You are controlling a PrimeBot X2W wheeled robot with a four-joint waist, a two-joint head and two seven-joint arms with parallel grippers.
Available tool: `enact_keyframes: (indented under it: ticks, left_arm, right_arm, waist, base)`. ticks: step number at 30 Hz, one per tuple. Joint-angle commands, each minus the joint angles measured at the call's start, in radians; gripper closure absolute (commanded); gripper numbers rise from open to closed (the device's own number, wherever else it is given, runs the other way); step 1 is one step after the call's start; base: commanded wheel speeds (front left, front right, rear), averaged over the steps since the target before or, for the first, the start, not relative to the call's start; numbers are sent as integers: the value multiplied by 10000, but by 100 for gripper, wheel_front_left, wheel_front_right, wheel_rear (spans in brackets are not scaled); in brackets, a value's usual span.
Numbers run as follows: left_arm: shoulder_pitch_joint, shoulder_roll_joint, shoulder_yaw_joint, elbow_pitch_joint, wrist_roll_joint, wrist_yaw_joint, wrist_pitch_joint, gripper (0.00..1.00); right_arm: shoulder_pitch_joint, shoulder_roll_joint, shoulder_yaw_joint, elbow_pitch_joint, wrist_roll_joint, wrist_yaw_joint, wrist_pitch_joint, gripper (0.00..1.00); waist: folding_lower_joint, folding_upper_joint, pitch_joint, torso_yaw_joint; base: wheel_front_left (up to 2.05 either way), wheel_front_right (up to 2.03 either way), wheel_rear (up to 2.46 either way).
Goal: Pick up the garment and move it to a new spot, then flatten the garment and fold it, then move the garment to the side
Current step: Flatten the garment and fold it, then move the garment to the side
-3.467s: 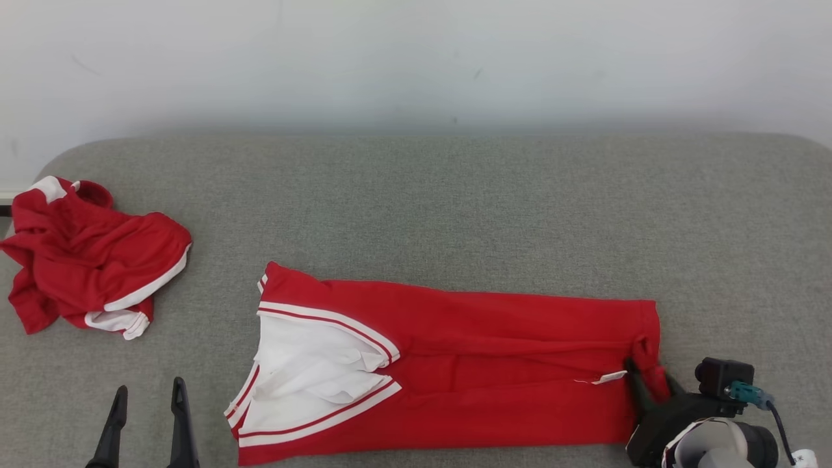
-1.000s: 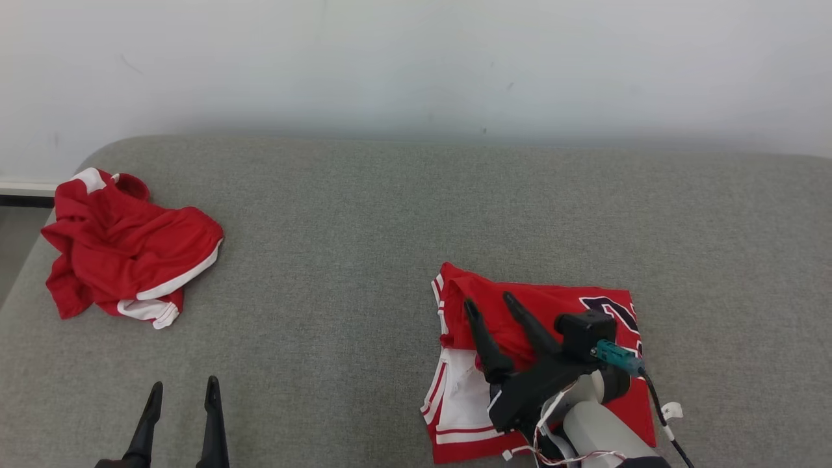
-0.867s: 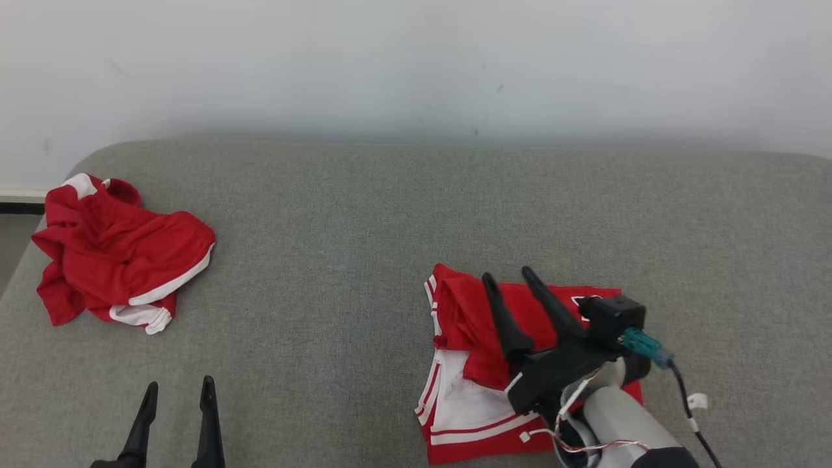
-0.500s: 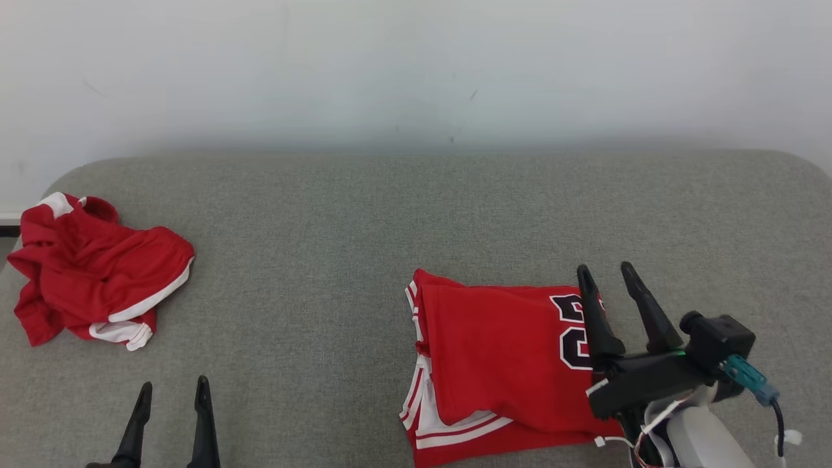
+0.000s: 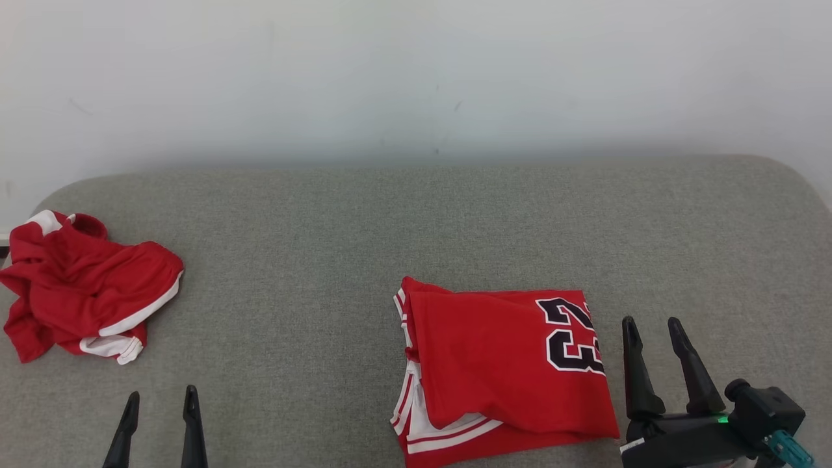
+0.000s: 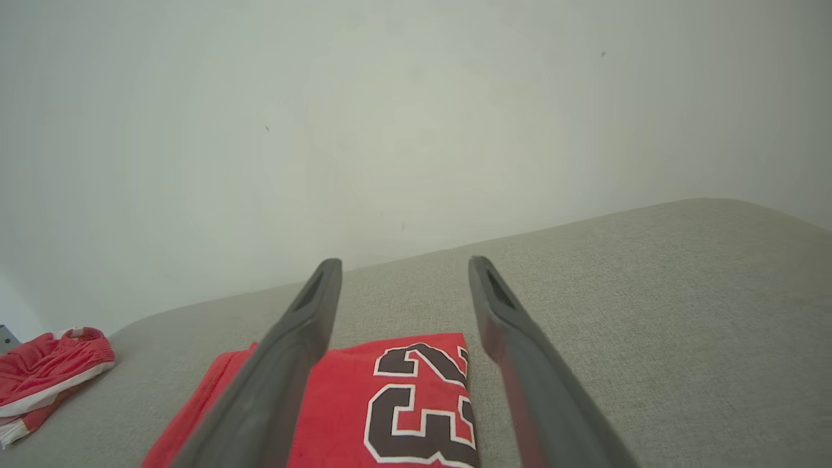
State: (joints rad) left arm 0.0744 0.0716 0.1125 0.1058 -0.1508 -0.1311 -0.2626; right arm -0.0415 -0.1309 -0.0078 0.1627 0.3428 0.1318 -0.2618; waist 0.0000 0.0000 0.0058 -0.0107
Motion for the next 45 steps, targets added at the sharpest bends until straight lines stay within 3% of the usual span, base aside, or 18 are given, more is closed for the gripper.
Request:
enact_keyframes:
  ticks: [1,12,24,45]
  left_arm:
    - [112,31,56,-66,102,11,-31,0]
    - [451,39,212,-249,375,11,-31,0]
    - [826,487,48,-428,826,11,-33,0]
    - [973,416,220,-525,1086,12,-31,0]
  right_arm:
    - [137,62,-28,-87,-108,-25,-43,0]
    - [817,226,-116,-242,-663,-25,-42,0]
    - [1154,294,-84,-155,-1101,-25,-42,0]
    - [1150,442,-81,-43,-1811,-25,-42,0]
  waist:
    - [0,0,-27,-21]
    - [0,0,-294,-52]
    - [0,0,-581,102]
    - [0,0,-588,203]
  base:
    - [0,0,0]
    - [0,0,0]
    - [0,0,0]
    - [0,0,0]
